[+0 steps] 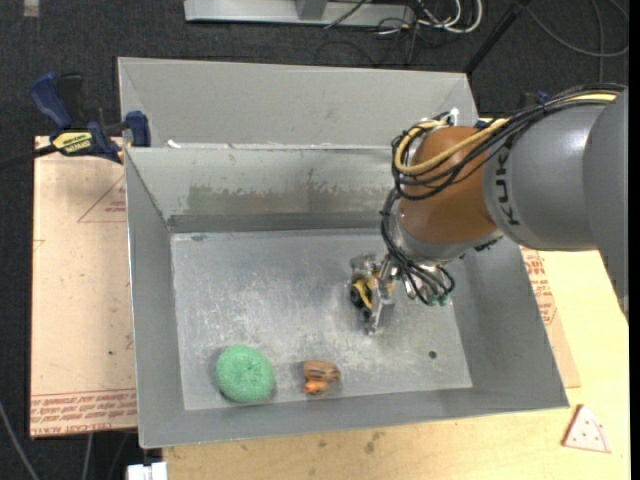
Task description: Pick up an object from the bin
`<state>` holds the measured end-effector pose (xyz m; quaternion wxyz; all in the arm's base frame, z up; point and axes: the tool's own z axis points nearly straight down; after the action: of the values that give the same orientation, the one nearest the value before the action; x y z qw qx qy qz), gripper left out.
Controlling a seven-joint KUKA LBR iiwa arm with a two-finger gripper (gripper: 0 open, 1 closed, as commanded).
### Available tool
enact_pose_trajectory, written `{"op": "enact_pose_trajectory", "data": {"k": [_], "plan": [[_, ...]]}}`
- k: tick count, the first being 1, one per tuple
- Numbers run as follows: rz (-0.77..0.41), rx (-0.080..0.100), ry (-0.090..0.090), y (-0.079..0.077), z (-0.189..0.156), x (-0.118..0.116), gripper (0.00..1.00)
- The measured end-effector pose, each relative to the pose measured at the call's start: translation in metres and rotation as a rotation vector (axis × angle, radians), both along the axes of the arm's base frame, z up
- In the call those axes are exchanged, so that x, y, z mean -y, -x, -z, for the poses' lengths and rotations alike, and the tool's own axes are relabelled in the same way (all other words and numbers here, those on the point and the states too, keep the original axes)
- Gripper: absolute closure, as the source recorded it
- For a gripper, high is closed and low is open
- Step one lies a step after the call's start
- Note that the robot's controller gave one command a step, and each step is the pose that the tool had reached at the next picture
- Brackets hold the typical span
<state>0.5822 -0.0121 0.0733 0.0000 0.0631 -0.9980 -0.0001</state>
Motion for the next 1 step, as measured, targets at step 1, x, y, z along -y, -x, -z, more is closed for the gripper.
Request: {"op": "enact_pose_trajectory", "data": {"k": [1], "plan": [[0.005,0.007,-0.002,-0.0052,-0.0002,-0.0010,1.00]]}}
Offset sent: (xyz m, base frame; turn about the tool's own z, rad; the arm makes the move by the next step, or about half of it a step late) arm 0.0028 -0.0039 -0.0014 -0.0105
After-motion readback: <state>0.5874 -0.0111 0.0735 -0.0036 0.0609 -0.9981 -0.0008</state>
